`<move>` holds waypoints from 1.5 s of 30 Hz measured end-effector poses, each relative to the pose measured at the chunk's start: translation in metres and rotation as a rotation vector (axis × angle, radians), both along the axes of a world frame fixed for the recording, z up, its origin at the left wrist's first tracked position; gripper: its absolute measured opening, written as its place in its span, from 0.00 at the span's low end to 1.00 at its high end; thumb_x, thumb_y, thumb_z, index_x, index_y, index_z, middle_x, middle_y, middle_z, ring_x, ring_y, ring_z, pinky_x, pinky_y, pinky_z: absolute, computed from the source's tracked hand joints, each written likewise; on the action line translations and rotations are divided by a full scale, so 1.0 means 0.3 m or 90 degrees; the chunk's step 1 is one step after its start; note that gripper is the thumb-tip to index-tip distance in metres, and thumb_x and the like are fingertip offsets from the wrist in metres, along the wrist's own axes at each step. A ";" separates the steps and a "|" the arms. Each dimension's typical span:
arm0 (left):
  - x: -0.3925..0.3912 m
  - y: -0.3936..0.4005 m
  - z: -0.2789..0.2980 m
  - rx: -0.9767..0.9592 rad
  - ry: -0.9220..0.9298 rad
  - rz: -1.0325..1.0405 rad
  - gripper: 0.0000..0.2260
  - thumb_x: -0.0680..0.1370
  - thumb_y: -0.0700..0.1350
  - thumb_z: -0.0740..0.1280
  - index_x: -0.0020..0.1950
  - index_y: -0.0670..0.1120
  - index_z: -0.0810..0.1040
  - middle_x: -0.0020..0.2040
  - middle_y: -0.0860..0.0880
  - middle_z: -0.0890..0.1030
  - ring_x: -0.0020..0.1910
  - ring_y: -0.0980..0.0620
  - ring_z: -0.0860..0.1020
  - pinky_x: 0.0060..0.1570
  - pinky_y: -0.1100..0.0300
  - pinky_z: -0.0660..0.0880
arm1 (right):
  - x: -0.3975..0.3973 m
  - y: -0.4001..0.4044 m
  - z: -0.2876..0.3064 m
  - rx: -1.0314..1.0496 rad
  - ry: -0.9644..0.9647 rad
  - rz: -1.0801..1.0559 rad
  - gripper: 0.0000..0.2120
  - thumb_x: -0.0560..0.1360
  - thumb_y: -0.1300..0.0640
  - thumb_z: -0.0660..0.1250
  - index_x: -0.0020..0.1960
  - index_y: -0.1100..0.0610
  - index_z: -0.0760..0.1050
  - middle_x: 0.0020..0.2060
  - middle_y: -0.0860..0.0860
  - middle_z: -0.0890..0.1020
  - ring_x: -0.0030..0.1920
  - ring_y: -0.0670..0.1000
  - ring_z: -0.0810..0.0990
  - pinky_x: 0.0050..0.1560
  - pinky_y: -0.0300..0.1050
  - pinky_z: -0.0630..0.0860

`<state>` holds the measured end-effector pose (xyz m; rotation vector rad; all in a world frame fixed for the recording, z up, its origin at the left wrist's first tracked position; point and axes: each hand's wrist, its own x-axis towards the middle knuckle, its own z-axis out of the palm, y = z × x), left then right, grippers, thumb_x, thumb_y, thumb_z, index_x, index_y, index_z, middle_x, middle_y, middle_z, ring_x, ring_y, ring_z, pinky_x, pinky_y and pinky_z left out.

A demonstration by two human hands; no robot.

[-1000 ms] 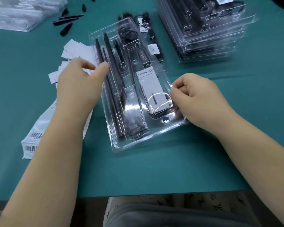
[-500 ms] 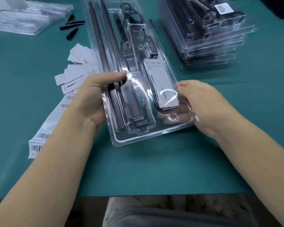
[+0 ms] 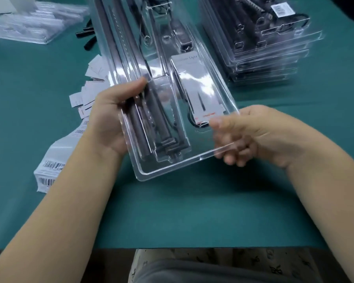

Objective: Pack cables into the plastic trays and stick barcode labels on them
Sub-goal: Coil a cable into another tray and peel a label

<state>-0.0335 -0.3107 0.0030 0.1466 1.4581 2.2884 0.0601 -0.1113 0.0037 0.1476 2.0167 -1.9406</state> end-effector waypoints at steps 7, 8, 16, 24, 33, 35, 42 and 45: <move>0.009 0.011 0.003 -0.067 0.025 0.073 0.08 0.64 0.42 0.68 0.24 0.44 0.81 0.26 0.51 0.78 0.24 0.56 0.76 0.25 0.66 0.74 | 0.008 0.000 -0.016 -0.004 -0.029 0.074 0.11 0.62 0.49 0.71 0.27 0.55 0.80 0.25 0.56 0.79 0.19 0.45 0.69 0.20 0.31 0.63; 0.009 0.013 0.003 -0.061 0.012 0.056 0.08 0.65 0.41 0.68 0.25 0.44 0.82 0.26 0.50 0.79 0.25 0.55 0.77 0.26 0.65 0.76 | 0.008 0.000 -0.017 -0.008 -0.048 0.093 0.11 0.63 0.49 0.70 0.28 0.55 0.81 0.25 0.55 0.80 0.19 0.45 0.69 0.20 0.31 0.63; 0.013 0.032 0.010 -0.035 0.008 0.014 0.11 0.67 0.39 0.65 0.26 0.43 0.82 0.26 0.50 0.80 0.26 0.54 0.80 0.27 0.64 0.76 | -0.002 0.007 -0.022 -0.064 -0.093 0.084 0.08 0.55 0.58 0.77 0.23 0.56 0.78 0.22 0.53 0.76 0.18 0.44 0.66 0.20 0.32 0.62; 0.014 0.035 0.018 -0.107 0.057 0.055 0.20 0.74 0.38 0.65 0.21 0.46 0.79 0.24 0.53 0.77 0.22 0.59 0.76 0.23 0.69 0.72 | 0.003 -0.001 -0.029 -0.114 -0.096 0.024 0.07 0.55 0.54 0.72 0.23 0.56 0.77 0.20 0.52 0.73 0.17 0.43 0.63 0.19 0.31 0.60; 0.013 0.037 0.028 -0.111 0.114 0.039 0.25 0.77 0.34 0.60 0.20 0.45 0.79 0.23 0.54 0.77 0.23 0.61 0.77 0.25 0.71 0.72 | -0.004 -0.018 -0.044 -0.092 -0.043 -0.003 0.09 0.53 0.51 0.77 0.30 0.53 0.82 0.30 0.51 0.81 0.27 0.45 0.75 0.25 0.33 0.69; 0.012 0.030 0.029 -0.111 0.120 0.051 0.24 0.76 0.35 0.61 0.21 0.45 0.80 0.23 0.54 0.77 0.23 0.61 0.76 0.24 0.71 0.72 | -0.006 -0.020 -0.042 -0.153 -0.013 -0.046 0.10 0.55 0.47 0.74 0.33 0.51 0.84 0.33 0.51 0.83 0.31 0.46 0.80 0.26 0.35 0.73; -0.006 0.033 -0.003 -0.057 0.067 0.065 0.15 0.71 0.38 0.66 0.24 0.44 0.81 0.26 0.52 0.78 0.25 0.58 0.77 0.26 0.68 0.74 | -0.002 -0.036 -0.053 -0.221 0.045 -0.085 0.10 0.59 0.51 0.72 0.37 0.55 0.85 0.35 0.55 0.85 0.33 0.49 0.84 0.31 0.39 0.79; -0.016 0.040 -0.014 0.007 -0.042 0.024 0.08 0.66 0.41 0.68 0.41 0.38 0.82 0.37 0.45 0.80 0.35 0.50 0.80 0.40 0.57 0.81 | -0.007 -0.032 -0.055 -0.266 0.076 -0.098 0.09 0.62 0.55 0.70 0.36 0.59 0.84 0.34 0.56 0.84 0.32 0.50 0.83 0.33 0.38 0.79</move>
